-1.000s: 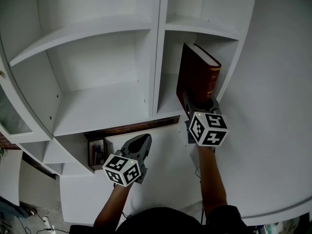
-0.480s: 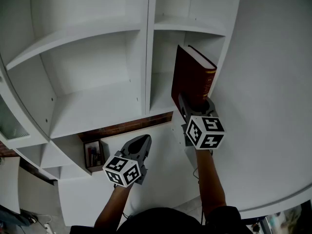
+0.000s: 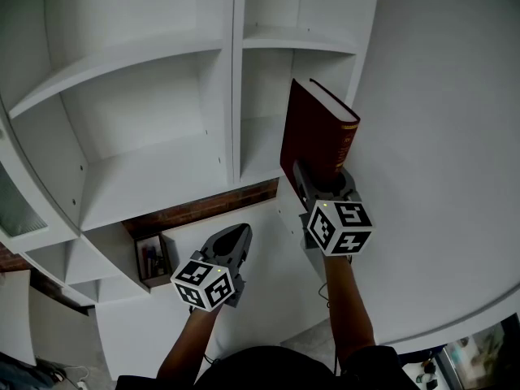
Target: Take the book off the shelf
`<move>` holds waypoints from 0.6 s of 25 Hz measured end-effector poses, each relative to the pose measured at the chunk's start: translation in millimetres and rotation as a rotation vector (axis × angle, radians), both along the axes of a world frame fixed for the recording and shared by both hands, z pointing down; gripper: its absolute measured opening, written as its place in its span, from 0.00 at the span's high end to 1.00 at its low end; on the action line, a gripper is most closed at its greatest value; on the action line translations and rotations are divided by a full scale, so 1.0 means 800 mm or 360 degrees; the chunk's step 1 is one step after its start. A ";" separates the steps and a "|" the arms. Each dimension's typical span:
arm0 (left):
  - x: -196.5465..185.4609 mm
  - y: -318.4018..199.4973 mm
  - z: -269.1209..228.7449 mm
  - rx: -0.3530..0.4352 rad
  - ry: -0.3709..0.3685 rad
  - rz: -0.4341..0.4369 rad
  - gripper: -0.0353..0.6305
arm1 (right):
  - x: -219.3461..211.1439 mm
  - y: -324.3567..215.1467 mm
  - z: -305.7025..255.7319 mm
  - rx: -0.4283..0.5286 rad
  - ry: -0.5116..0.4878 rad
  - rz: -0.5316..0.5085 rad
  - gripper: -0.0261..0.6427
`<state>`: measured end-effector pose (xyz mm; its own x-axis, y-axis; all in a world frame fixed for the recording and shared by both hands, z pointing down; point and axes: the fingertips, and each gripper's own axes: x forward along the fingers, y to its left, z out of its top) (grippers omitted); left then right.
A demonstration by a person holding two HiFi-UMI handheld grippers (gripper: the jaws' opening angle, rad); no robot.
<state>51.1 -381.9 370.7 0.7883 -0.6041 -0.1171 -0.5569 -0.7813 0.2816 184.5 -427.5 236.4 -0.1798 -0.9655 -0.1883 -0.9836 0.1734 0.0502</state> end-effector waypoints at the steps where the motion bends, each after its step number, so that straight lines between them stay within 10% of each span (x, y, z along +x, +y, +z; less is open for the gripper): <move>1: 0.002 0.003 0.001 -0.0001 -0.0003 0.0011 0.92 | 0.001 0.004 0.000 0.0001 -0.0003 0.0006 0.60; 15: 0.006 0.039 0.000 0.0015 -0.0020 0.0133 0.92 | 0.008 0.060 0.013 -0.0007 -0.0040 0.0116 0.60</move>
